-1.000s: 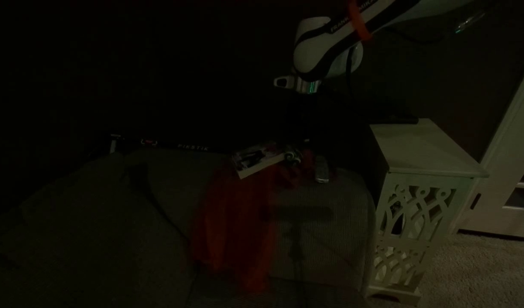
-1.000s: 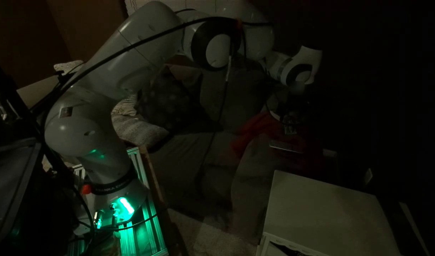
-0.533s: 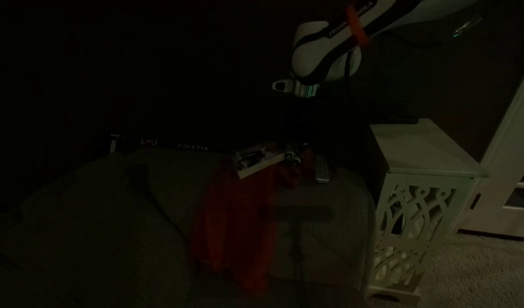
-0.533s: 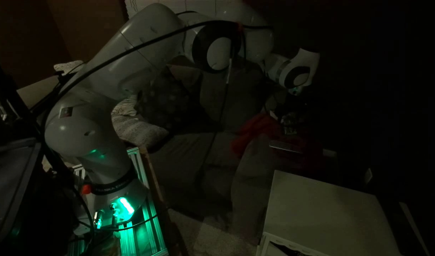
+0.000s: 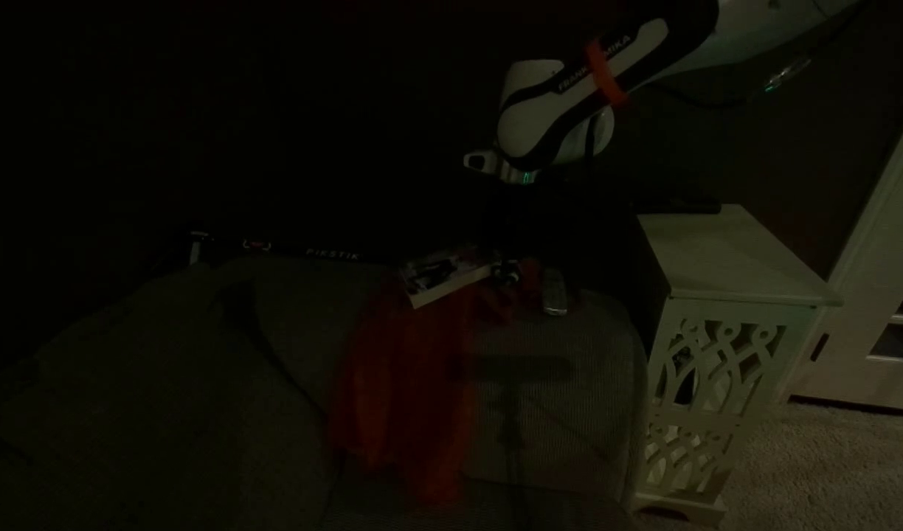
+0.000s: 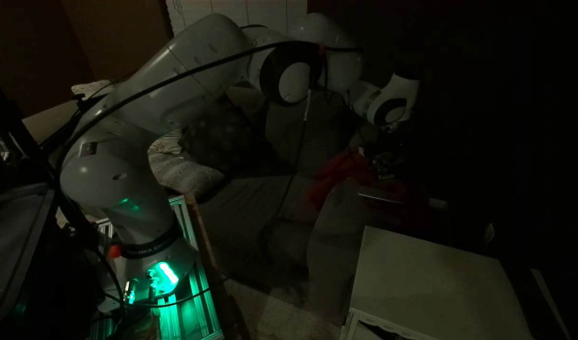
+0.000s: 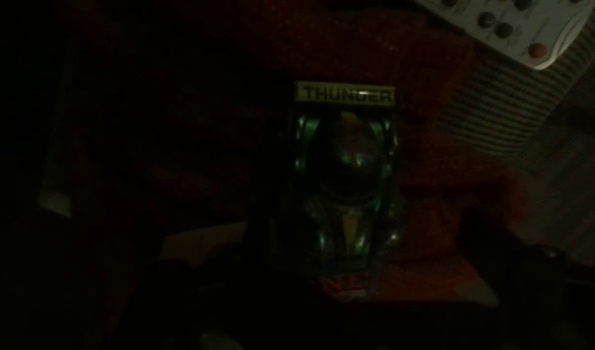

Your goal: Pick up the car and place it on the seat of the sofa.

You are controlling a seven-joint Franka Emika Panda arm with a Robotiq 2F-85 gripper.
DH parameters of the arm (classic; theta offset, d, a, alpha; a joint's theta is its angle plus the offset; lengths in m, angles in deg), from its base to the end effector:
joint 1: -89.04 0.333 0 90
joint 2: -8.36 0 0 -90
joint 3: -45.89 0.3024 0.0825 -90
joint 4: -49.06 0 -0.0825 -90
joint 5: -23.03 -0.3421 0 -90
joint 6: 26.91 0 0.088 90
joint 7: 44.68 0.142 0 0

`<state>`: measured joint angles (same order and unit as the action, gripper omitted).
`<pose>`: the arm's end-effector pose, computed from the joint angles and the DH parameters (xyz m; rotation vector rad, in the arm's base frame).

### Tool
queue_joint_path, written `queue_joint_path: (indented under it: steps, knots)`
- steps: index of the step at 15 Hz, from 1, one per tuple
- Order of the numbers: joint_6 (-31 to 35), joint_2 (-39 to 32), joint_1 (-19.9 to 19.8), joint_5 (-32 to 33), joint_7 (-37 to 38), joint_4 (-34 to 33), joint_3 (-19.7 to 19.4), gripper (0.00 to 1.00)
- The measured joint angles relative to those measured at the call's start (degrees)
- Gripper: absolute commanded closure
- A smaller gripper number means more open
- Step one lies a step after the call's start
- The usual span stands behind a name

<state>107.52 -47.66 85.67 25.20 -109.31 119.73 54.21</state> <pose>0.7270 0.0346 0.1711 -2.6097 -1.7227 -0.2635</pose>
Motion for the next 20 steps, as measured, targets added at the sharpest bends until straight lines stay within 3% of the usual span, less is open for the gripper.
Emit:
queue_joint_path:
  steps: [6, 7, 8, 12, 20]
  knots:
    - [2.14, -2.78, 0.28, 0.27, 2.82, -2.74, -0.47, 0.0]
    - [2.22, -3.25, 0.54, 0.34, 3.02, -3.29, -0.77, 0.25]
    - [2.25, -3.76, 0.82, 0.4, 3.24, -3.78, -1.07, 0.26]
    - [2.28, -5.32, 1.74, 0.58, 3.68, -5.54, -1.86, 0.56]
    - [-0.24, -4.27, 1.58, 1.01, 3.63, -6.81, -3.38, 0.58]
